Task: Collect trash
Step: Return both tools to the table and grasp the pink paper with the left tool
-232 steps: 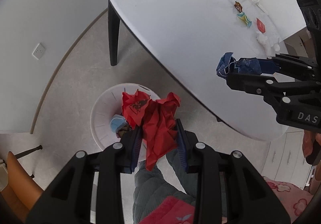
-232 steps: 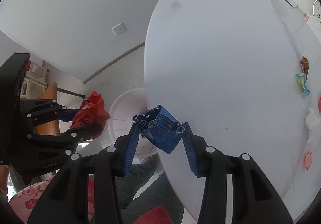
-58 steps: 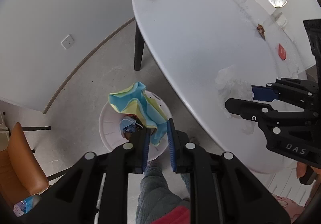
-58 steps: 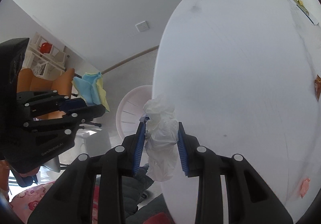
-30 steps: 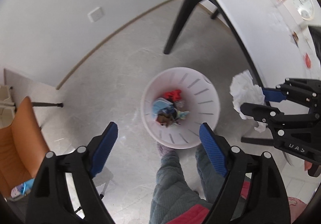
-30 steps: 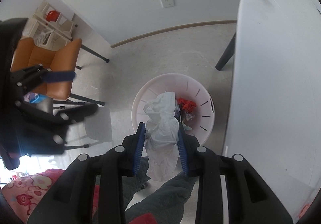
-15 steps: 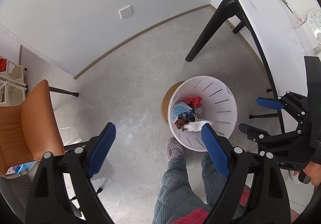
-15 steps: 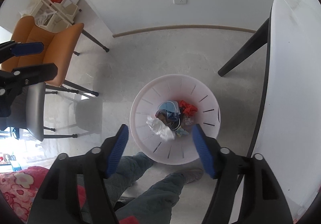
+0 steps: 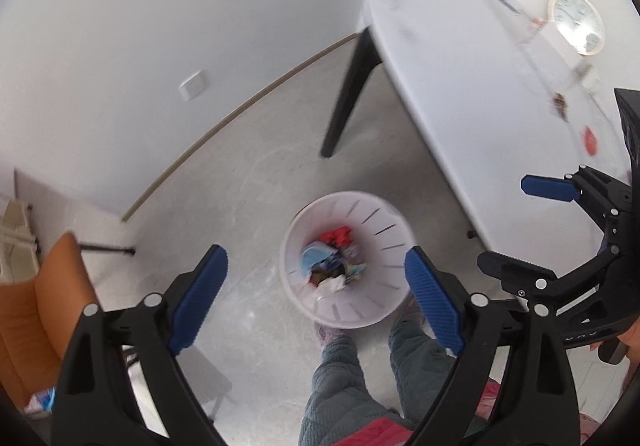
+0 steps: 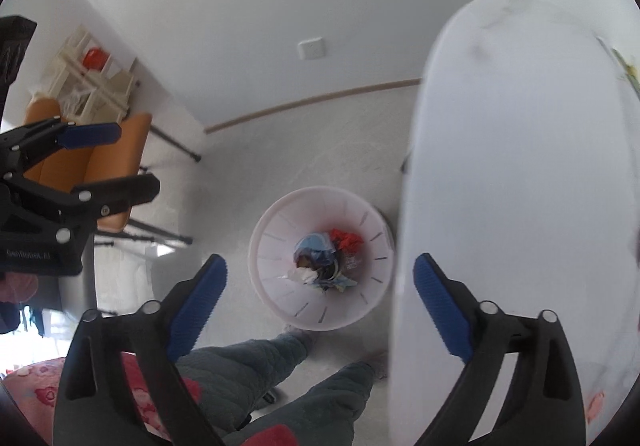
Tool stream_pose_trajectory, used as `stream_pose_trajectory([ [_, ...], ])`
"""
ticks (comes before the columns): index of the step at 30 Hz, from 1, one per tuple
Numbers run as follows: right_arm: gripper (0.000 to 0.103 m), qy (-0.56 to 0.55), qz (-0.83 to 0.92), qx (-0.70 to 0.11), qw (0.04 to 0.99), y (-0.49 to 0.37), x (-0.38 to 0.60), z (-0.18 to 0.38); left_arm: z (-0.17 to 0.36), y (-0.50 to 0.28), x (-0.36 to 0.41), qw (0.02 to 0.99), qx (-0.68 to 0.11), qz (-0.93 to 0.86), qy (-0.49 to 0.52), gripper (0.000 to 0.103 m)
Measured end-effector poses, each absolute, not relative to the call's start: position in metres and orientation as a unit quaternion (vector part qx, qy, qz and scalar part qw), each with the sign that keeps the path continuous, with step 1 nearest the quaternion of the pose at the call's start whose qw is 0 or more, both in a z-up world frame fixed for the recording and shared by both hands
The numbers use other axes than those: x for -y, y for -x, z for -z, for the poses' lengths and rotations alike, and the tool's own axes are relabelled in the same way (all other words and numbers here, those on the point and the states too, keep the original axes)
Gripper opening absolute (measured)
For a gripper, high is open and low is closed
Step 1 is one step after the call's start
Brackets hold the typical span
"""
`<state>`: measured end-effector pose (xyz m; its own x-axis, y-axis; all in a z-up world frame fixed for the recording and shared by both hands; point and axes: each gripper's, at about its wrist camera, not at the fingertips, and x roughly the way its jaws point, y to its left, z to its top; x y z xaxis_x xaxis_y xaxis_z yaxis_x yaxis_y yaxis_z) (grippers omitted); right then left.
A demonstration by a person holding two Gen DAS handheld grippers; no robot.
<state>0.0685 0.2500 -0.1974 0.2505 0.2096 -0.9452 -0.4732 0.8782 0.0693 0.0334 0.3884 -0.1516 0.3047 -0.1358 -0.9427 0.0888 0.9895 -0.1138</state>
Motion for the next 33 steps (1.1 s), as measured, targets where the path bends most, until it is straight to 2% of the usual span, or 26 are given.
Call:
stream_pose_trajectory([
  [7, 0.1, 0.059, -0.109, -0.546, 0.828, -0.052, -0.137, 0.148, 0.115, -0.041, -0.277, 0.816, -0.543, 0.194, -0.034, 0.093],
  [14, 0.1, 0.015, -0.023, -0.538, 0.842, -0.037, 0.014, 0.134, 0.107, -0.024, -0.141, 0.798, -0.538, 0.269, -0.041, 0.094],
  [24, 0.1, 0.015, 0.007, -0.548, 0.837, -0.028, 0.202, 0.135, 0.136, -0.007, 0.06, 0.768, -0.551, 0.325, -0.027, 0.094],
  [33, 0.1, 0.004, -0.003, -0.554, 0.832, -0.039, 0.266, 0.137, 0.17, -0.015, 0.169, 0.752, -0.561, 0.34, -0.069, 0.091],
])
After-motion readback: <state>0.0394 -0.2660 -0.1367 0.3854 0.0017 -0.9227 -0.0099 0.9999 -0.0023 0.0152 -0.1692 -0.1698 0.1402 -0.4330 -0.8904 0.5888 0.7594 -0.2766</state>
